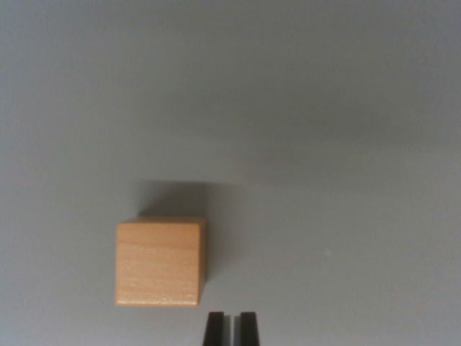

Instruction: Push wooden cube

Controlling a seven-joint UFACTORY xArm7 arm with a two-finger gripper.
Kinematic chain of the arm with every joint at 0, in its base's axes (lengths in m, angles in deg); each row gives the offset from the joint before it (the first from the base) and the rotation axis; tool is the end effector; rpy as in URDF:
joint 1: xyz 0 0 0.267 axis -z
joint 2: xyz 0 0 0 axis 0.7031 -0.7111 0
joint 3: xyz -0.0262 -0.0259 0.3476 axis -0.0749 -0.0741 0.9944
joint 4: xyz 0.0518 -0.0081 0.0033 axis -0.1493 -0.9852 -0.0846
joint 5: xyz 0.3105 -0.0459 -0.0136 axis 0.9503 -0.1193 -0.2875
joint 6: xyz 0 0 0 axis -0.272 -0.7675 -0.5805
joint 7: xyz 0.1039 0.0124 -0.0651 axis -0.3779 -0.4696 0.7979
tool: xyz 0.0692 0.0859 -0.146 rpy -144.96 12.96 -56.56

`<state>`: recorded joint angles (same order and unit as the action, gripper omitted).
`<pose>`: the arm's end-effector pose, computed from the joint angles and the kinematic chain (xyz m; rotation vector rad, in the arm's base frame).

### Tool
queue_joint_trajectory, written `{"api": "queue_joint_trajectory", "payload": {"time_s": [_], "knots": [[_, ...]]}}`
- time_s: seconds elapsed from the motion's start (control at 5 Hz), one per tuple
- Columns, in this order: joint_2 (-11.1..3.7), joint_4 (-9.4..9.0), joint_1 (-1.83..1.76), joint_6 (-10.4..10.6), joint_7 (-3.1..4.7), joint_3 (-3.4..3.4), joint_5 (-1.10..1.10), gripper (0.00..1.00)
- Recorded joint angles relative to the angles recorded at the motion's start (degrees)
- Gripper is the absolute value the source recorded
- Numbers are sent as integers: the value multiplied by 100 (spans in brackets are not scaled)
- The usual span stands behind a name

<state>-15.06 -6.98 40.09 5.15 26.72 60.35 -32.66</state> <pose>0.4691 0.0945 0.2077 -3.1253 -0.0247 -0.0234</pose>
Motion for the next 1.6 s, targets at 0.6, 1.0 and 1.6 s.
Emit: {"api": "queue_joint_trajectory", "payload": {"time_s": [0.6,1.0,1.6], "knots": [[-136,-409,-59,499,-116,104,10,0],[-200,-598,-87,730,-169,151,15,0],[-257,-770,-112,939,-218,195,19,0]]}}
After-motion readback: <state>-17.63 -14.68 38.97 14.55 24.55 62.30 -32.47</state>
